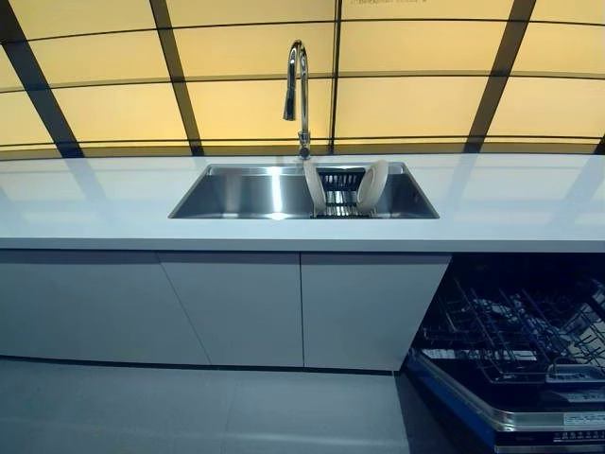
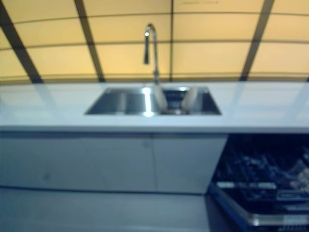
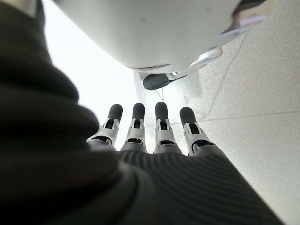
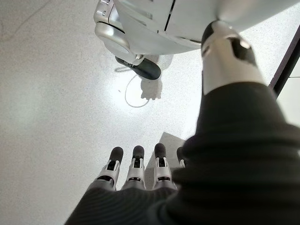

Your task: Take plates into dishwasher

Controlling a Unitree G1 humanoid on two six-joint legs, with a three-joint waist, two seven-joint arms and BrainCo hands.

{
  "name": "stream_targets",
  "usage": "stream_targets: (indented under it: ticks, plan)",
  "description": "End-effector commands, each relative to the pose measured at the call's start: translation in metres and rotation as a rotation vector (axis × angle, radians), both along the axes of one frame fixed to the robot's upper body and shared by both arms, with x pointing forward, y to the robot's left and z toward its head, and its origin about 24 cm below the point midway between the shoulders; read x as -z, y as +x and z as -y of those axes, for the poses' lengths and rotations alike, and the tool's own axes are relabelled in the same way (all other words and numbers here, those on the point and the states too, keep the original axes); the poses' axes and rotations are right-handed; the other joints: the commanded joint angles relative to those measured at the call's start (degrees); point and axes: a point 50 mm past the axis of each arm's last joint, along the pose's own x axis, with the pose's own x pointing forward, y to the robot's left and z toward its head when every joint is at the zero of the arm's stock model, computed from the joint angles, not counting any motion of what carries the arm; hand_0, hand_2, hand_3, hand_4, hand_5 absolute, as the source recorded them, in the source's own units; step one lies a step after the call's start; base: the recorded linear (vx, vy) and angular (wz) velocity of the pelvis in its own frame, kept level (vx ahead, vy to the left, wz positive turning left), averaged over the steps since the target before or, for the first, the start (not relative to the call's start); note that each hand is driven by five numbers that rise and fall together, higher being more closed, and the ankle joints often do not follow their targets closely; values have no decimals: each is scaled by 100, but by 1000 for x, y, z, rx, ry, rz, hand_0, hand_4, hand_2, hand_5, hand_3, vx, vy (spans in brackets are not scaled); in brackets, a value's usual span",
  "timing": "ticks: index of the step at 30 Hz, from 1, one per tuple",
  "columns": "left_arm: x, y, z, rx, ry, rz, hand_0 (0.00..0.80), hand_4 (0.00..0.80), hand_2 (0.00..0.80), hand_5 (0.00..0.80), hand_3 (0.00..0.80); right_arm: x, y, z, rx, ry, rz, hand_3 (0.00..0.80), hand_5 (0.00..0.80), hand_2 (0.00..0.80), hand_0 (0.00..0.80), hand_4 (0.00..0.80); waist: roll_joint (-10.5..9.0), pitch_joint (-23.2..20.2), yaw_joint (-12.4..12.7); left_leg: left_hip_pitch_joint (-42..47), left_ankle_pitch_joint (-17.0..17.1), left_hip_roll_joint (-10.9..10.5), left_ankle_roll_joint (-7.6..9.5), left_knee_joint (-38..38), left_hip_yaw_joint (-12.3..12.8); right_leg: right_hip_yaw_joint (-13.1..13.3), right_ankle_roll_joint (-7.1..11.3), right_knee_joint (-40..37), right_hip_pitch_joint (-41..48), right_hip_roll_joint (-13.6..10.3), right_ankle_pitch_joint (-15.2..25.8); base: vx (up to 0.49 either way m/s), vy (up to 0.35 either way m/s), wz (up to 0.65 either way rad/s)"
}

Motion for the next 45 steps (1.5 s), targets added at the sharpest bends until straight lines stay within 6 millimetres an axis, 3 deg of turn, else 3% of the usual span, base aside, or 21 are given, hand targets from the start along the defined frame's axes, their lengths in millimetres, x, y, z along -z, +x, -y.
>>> stream_targets:
  ticks: [1, 16, 39, 43, 45]
  plan:
    - [1, 6, 9, 12, -13, -13, 0, 0, 0, 0, 0, 0, 15, -5, -42, -20, 14, 0, 0, 0, 0, 0, -52, 72, 23, 143, -591, -608, 487, 23, 85, 82, 96, 46, -88, 388, -243, 0, 0, 0]
    - [-1, 18, 10, 51, -21, 6, 0, 0, 0, 0, 0, -2, 26, -4, -55, -34, 28, 0, 0, 0, 0, 0, -30, 153, -17, 203, -602, -560, 515, 23, 142, 175, 65, 169, -109, 408, -291, 0, 0, 0]
    - [0, 14, 8, 15, -8, -10, 0, 0, 0, 0, 0, -2, 29, -8, -71, -38, 26, 0, 0, 0, 0, 0, -54, 132, -61, 285, -646, -522, 524, 23, 176, 233, 48, 207, -67, 430, -334, 11, -11, 0]
    - [0, 16, 6, 14, 16, 0, 0, 0, 0, 0, 0, -2, 30, -11, -63, -36, 32, 0, 0, 0, 0, 0, -69, 149, -75, 323, -651, -475, 555, 23, 201, 256, 2, 503, -153, 447, -495, 53, -64, -4]
    - [-1, 19, 4, -46, 39, 9, 0, 0, 0, 0, 0, -2, 34, -11, -70, -34, 42, 0, 0, 0, 0, 0, -138, 220, -68, 173, -798, -435, 572, 457, 199, 272, -56, 775, -269, 419, -609, 35, -124, -9]
